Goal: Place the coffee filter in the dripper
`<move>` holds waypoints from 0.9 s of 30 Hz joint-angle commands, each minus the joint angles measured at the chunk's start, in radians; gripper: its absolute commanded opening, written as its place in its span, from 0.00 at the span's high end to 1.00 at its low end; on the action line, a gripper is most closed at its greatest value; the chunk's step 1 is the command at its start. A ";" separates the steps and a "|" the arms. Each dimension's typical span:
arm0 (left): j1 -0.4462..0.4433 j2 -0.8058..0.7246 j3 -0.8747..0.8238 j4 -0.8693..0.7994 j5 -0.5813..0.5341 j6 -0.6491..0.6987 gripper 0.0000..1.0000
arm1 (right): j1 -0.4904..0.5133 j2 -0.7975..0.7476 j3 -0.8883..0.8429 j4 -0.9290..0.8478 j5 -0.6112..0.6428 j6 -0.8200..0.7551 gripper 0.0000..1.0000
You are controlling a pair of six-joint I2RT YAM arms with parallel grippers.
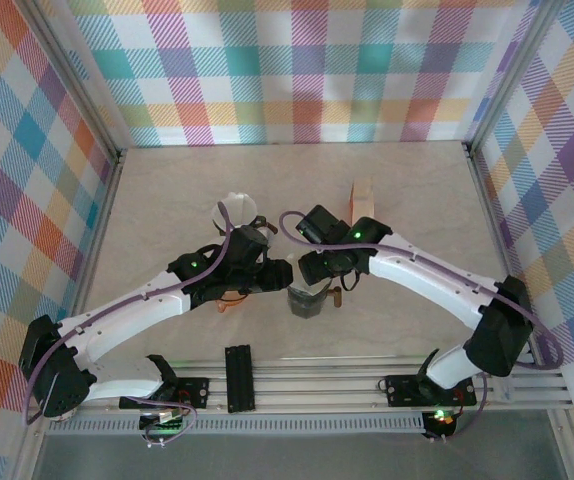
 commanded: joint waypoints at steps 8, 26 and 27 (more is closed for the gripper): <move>-0.015 -0.002 0.008 -0.009 -0.011 -0.001 0.52 | -0.025 0.050 -0.030 0.046 -0.071 0.013 0.23; -0.016 0.002 -0.008 0.002 -0.003 -0.008 0.51 | -0.025 0.080 -0.085 0.074 -0.085 0.036 0.22; -0.016 0.003 -0.008 0.002 -0.003 -0.009 0.52 | -0.026 0.079 -0.084 0.073 -0.085 0.037 0.22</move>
